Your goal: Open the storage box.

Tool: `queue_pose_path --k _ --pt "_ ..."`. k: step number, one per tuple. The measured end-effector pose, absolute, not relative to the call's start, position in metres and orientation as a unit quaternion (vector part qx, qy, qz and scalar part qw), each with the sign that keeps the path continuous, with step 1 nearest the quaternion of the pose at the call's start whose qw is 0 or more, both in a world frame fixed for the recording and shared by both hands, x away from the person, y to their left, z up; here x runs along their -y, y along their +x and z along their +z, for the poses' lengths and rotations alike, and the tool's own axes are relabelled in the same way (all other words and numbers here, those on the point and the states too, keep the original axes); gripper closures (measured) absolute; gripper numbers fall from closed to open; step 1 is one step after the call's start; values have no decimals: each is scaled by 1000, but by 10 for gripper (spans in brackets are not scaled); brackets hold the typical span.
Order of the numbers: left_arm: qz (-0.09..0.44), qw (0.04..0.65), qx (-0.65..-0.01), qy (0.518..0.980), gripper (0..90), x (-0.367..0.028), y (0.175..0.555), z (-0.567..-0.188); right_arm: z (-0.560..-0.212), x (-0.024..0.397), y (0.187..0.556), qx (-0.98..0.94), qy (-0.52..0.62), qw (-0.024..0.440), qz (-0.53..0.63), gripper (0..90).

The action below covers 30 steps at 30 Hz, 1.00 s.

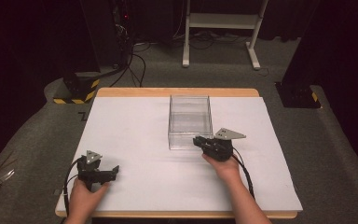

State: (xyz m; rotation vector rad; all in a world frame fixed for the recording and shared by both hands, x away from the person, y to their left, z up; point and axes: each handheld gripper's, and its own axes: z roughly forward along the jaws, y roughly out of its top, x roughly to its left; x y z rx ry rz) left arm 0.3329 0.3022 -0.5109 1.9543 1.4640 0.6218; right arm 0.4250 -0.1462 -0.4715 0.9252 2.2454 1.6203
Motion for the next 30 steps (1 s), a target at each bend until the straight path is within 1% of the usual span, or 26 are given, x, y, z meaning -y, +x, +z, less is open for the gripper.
queue_pose_path --k 10,30 --pt "235 306 -553 738 7 -302 333 -511 -472 151 424 -765 305 100 559 810" --pt "234 306 -554 738 6 -302 333 -511 -473 160 404 -768 288 94 564 830"
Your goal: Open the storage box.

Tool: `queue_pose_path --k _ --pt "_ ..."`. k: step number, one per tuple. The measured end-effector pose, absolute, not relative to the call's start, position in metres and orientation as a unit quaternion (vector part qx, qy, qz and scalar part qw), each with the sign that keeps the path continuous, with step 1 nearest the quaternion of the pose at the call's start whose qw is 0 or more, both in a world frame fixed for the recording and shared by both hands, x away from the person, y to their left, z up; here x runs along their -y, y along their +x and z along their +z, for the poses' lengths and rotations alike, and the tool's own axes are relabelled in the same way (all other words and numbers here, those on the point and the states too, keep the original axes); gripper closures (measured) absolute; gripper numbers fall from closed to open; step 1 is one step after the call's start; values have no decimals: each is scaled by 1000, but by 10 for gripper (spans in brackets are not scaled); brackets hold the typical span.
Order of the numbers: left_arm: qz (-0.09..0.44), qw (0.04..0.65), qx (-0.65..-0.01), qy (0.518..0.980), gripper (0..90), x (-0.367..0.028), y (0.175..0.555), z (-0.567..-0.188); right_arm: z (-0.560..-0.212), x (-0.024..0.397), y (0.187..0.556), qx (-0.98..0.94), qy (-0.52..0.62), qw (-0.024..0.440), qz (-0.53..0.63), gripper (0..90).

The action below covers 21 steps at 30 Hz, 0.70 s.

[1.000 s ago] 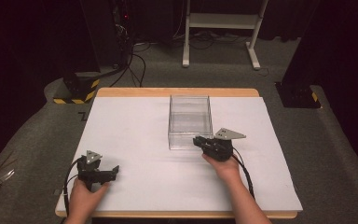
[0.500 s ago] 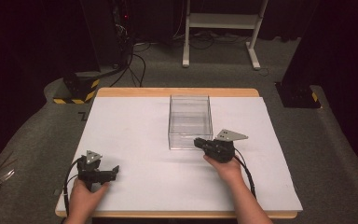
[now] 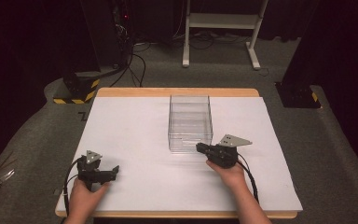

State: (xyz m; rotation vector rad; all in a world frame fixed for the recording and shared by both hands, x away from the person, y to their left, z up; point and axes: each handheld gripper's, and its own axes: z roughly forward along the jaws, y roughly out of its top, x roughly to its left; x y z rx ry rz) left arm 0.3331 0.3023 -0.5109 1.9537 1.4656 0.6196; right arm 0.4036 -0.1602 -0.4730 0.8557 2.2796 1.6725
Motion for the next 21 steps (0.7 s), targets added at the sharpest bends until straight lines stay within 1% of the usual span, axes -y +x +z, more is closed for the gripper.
queue_pose_path --k 21 --pt "234 306 -553 739 7 -302 333 -511 -473 165 379 -773 277 86 564 845"
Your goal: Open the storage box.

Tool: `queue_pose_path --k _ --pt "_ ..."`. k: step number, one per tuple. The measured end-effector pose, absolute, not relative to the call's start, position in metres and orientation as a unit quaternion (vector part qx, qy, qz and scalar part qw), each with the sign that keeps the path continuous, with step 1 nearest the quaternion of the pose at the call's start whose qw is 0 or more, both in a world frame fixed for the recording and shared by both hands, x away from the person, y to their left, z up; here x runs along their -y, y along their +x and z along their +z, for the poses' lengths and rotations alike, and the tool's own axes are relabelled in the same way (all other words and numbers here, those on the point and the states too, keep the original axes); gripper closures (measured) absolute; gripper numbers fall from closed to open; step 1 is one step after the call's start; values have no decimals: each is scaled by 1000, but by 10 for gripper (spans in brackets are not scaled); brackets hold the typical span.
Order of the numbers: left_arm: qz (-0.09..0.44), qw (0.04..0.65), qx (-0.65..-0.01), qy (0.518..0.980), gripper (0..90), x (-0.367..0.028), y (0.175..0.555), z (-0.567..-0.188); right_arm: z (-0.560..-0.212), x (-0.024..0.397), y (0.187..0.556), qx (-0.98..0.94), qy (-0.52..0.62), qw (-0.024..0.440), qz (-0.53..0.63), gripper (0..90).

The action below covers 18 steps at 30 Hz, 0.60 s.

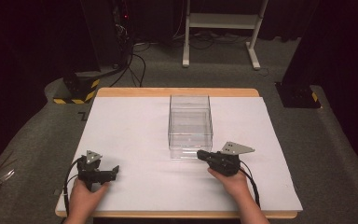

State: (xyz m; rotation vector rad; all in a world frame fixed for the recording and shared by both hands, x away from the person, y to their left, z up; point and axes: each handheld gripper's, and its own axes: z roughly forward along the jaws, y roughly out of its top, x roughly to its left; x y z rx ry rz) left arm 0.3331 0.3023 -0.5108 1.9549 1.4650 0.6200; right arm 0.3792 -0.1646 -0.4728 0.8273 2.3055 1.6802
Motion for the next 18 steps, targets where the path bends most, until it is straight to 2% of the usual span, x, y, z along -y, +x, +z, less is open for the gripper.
queue_pose_path --k 13,18 --pt "234 306 -553 739 7 -302 333 -511 -472 166 368 -776 275 85 561 853" --pt "234 306 -554 738 6 -302 333 -511 -473 164 370 -774 277 75 564 800"
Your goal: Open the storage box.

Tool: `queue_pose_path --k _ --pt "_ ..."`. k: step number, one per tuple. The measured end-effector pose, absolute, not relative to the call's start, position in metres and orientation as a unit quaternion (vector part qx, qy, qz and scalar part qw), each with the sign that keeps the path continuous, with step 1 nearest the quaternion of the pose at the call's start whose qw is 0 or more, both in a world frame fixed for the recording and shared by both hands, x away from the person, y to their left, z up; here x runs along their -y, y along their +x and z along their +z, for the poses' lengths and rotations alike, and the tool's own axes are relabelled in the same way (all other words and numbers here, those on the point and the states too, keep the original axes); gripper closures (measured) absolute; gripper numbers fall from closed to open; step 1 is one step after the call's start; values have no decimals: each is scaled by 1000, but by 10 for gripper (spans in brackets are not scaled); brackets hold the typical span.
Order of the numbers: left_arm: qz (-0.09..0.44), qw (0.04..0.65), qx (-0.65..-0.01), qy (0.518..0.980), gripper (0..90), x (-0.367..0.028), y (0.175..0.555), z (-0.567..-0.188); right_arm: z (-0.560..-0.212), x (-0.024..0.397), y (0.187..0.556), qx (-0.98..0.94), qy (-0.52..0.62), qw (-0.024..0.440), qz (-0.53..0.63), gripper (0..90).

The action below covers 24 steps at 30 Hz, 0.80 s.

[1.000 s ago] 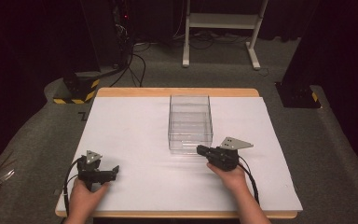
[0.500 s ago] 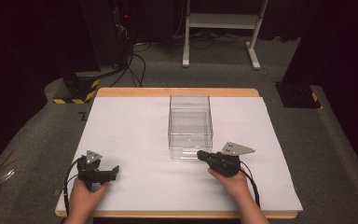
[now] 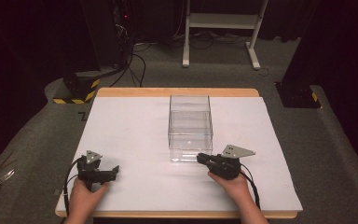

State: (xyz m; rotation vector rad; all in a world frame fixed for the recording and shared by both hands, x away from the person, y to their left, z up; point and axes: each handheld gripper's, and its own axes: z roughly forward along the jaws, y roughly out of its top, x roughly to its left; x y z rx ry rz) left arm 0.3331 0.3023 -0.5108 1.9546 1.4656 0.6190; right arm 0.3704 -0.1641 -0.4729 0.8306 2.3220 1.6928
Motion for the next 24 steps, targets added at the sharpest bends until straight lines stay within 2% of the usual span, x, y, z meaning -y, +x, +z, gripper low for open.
queue_pose_path --k 5,12,24 --pt "234 306 -554 738 6 -302 333 -511 -473 164 373 -774 274 71 566 799" --pt "234 306 -554 738 7 -302 333 -511 -473 165 372 -777 265 64 567 842" --pt "234 306 -553 739 6 -302 333 -511 -473 170 354 -781 254 57 568 850"
